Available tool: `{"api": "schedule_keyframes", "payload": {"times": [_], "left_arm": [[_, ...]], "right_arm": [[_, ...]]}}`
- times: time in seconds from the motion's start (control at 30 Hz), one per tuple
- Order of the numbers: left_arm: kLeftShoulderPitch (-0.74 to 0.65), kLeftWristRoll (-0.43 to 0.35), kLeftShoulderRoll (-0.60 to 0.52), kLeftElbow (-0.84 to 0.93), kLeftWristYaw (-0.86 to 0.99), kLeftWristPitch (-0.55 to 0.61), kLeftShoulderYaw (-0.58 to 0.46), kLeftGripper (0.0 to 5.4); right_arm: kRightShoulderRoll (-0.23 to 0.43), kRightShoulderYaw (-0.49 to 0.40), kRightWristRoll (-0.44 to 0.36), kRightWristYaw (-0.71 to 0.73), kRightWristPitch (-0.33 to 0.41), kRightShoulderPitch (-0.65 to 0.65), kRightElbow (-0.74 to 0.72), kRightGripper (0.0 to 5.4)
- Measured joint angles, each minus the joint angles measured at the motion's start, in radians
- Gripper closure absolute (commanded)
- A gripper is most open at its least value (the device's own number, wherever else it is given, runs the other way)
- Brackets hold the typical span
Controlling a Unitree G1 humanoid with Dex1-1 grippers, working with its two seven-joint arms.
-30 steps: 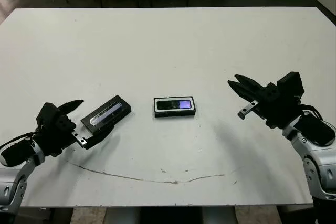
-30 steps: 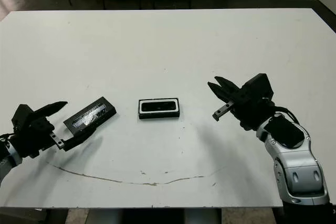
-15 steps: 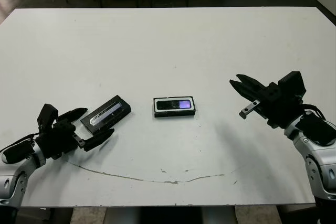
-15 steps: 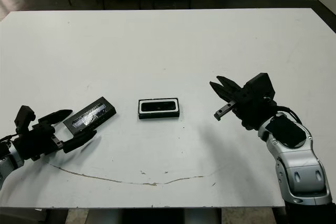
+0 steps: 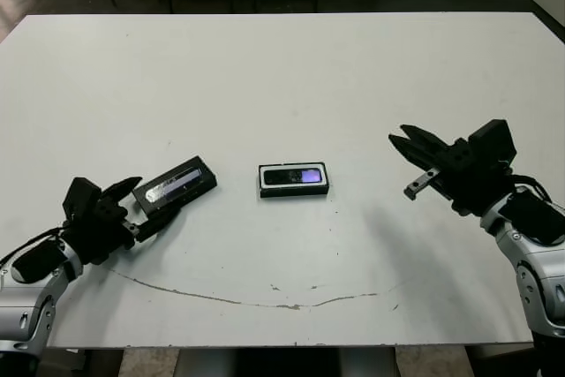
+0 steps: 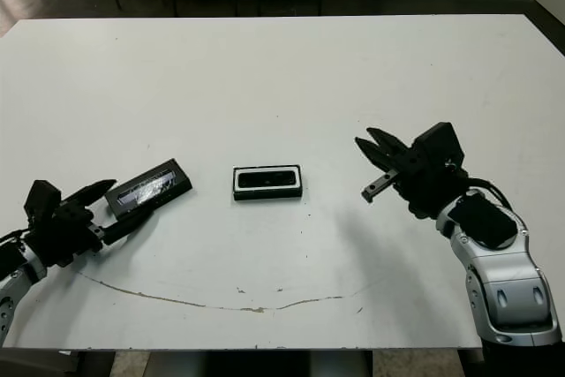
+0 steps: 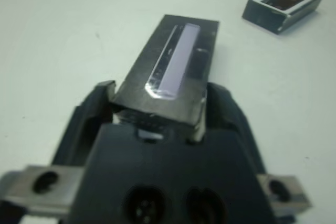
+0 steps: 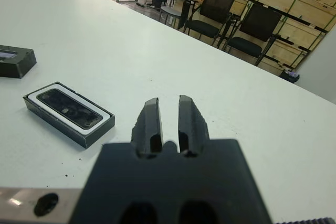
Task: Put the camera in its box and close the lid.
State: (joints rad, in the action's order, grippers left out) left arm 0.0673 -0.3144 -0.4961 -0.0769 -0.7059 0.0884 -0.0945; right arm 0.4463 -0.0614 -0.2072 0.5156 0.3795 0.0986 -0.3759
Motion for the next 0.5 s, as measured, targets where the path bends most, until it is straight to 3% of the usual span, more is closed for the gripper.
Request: {"api": "schedule_keyframes", "payload": {"times": [0.23,0.5], "left_arm": [[-0.006,-0.014,-0.062,0.057,-0.106,0.062,0.025,4.53],[-0.034,-0.015,-0.092,0.054,-0.156,0.087,0.035,4.67]], "right_arm": [[0.0,0.0,0.0,-0.003,0.0,0.001,0.004,5.4],[0.0,0.002,0.002,-0.004,-0.001,0.002,0.005,5.4]]}}
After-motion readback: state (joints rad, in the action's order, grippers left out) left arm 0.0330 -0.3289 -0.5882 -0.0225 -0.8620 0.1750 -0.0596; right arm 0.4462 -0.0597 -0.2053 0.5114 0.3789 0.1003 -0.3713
